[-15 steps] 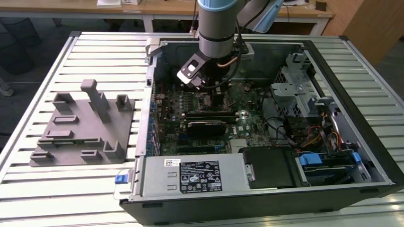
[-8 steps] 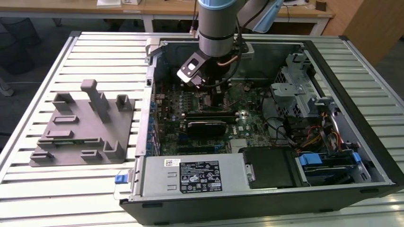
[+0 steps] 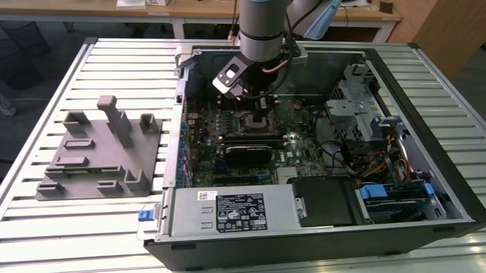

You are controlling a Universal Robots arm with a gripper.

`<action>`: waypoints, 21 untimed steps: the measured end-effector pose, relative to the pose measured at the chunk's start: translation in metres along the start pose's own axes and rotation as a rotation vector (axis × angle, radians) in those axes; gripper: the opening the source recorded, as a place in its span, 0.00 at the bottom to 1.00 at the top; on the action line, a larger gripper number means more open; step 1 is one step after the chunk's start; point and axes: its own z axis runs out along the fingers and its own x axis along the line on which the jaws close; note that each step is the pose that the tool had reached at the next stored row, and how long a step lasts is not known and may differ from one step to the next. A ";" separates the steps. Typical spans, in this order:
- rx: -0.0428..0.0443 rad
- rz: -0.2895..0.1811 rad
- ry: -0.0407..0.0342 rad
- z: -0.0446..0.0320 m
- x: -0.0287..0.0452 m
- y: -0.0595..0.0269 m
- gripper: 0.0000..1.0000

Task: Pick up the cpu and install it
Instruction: 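Pick up the cpu and move it towards the insertion slot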

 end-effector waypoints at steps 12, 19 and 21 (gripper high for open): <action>0.0027 0.000 0.0002 -0.0083 0.0000 0.0008 0.11; 0.0050 0.000 0.0002 -0.0137 0.0000 0.0011 0.11; 0.0058 0.000 0.0003 -0.0151 0.0000 0.0012 0.11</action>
